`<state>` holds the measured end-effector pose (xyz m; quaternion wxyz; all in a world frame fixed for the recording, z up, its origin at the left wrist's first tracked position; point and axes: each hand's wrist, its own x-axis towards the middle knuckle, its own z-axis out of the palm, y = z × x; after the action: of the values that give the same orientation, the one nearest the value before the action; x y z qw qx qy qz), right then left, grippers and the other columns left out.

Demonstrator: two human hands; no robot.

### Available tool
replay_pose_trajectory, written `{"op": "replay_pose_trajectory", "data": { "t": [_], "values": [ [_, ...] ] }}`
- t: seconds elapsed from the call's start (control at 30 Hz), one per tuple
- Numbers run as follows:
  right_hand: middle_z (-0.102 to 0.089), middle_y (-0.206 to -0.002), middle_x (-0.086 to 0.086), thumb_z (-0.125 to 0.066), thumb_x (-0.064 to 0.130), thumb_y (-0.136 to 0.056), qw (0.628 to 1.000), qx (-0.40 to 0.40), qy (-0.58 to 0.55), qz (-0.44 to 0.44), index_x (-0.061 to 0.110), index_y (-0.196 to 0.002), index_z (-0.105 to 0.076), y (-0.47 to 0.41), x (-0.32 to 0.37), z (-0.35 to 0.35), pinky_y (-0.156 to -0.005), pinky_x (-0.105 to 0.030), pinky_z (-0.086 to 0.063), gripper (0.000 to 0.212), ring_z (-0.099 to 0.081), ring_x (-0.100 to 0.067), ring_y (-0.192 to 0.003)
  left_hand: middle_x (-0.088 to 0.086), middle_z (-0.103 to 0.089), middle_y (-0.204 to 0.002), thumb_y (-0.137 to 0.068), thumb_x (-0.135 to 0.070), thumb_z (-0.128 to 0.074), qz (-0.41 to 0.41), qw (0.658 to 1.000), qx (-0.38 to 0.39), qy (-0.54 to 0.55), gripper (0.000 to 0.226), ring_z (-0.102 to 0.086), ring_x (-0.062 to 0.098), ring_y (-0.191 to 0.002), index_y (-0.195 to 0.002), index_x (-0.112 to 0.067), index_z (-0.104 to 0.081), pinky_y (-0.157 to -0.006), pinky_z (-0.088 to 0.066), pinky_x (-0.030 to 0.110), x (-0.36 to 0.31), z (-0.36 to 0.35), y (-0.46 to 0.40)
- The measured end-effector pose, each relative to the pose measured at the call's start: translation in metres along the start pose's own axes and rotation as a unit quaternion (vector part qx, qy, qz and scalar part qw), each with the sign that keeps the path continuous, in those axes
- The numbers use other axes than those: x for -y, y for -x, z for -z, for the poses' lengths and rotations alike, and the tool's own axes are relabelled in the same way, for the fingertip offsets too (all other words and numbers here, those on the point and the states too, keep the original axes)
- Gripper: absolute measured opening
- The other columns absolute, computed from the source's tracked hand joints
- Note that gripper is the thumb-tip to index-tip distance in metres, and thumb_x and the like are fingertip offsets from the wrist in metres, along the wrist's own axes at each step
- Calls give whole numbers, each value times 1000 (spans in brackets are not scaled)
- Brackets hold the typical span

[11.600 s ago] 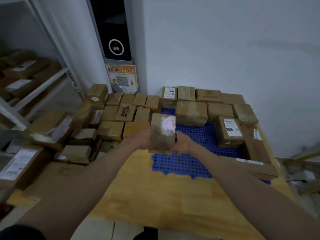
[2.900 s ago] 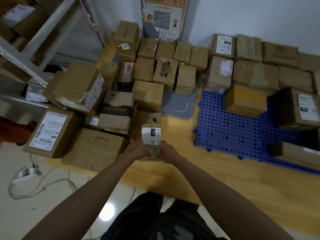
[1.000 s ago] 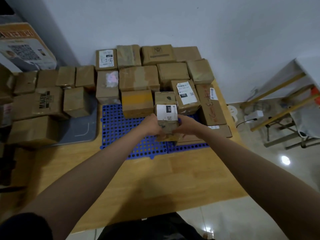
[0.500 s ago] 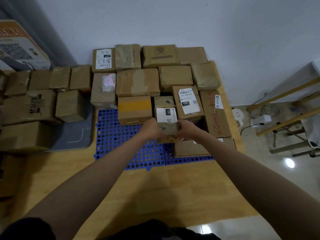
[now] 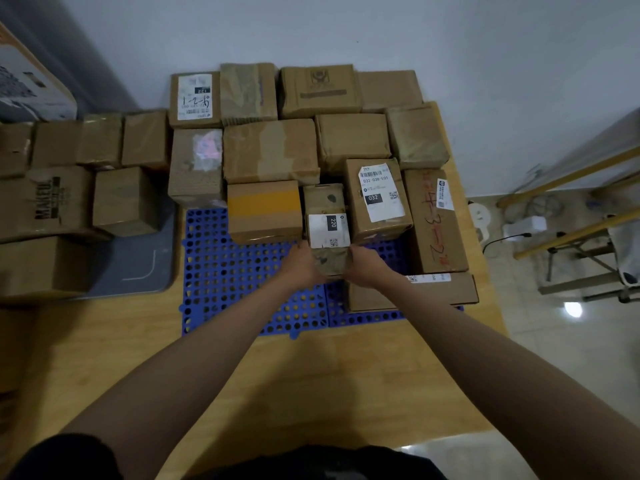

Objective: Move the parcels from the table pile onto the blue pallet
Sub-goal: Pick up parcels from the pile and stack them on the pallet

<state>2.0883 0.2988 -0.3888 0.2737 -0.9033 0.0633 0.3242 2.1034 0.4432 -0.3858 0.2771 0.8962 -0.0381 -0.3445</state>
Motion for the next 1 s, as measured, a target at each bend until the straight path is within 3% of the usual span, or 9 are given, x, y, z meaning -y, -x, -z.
{"op": "replay_pose_trajectory", "data": {
  "t": [0.17,0.23,0.3,0.5,0.6,0.67,0.8,0.9,1.0],
  "values": [
    [-65,-114,-12,-66,18,-89,997,15,68,-29,6,-120,-61,2,3,13,-89,-38,-54,34,-63,-29,-107,11,-53,-136,-83,-28,-75,-34,994,57,-92,65,-51,29,-122,-140,-13,-48,-99,-46,41,7,16,2],
    [-63,-106,-12,-68,17,-87,993,6,110,-41,4,-109,-59,10,8,20,-82,-38,-54,27,-62,-29,-98,11,-55,-132,-84,-29,-75,-16,990,79,-119,60,-58,25,-108,-136,-11,-49,-87,-50,37,11,26,7],
    [-61,-110,-12,-65,17,-90,985,-6,167,-44,6,-111,-56,21,16,24,-80,-39,-49,25,-59,-29,-97,11,-55,-130,-85,-24,-75,-15,982,101,-160,65,-59,23,-99,-141,-12,-44,-78,-48,32,14,34,15],
    [-56,-123,-12,-57,18,-94,947,-38,319,24,10,-127,-53,59,55,-3,-80,-40,-45,35,-57,-33,-111,7,-48,-141,-91,-23,-70,-11,966,102,-237,66,-52,26,-121,-147,-14,-36,-97,-47,37,36,45,53],
    [-58,-103,-9,-56,17,-95,937,9,340,82,10,-116,-57,70,81,-28,-68,-39,-44,22,-58,-26,-86,4,-46,-144,-90,-24,-70,11,967,91,-239,64,-51,25,-124,-145,-16,-38,-101,-45,36,59,48,78],
    [-52,-88,-5,-59,16,-95,936,46,334,103,9,-118,-54,76,95,-42,-65,-38,-41,25,-51,-23,-72,5,-48,-142,-90,-26,-71,34,969,94,-227,62,-52,25,-121,-144,-17,-40,-98,-46,36,77,53,96],
    [-58,-109,-9,-60,16,-97,939,88,303,136,9,-127,-50,85,125,-62,-76,-43,-48,32,-58,-29,-92,7,-48,-140,-89,-27,-72,65,974,83,-200,60,-54,28,-118,-140,-16,-43,-90,-47,36,123,69,140],
    [-60,-102,-8,-61,21,-97,933,84,314,151,11,-112,-53,86,154,-70,-81,-43,-54,20,-60,-25,-86,7,-49,-141,-87,-31,-73,85,976,39,-199,65,-50,28,-125,-141,-14,-44,-94,-43,35,159,83,171],
    [-62,-115,-9,-61,21,-96,930,79,318,169,9,-120,-56,87,188,-79,-81,-42,-56,27,-63,-25,-94,5,-53,-137,-84,-35,-75,118,978,-6,-171,63,-49,25,-126,-138,-16,-47,-88,-39,29,194,99,197]
  ]
}}
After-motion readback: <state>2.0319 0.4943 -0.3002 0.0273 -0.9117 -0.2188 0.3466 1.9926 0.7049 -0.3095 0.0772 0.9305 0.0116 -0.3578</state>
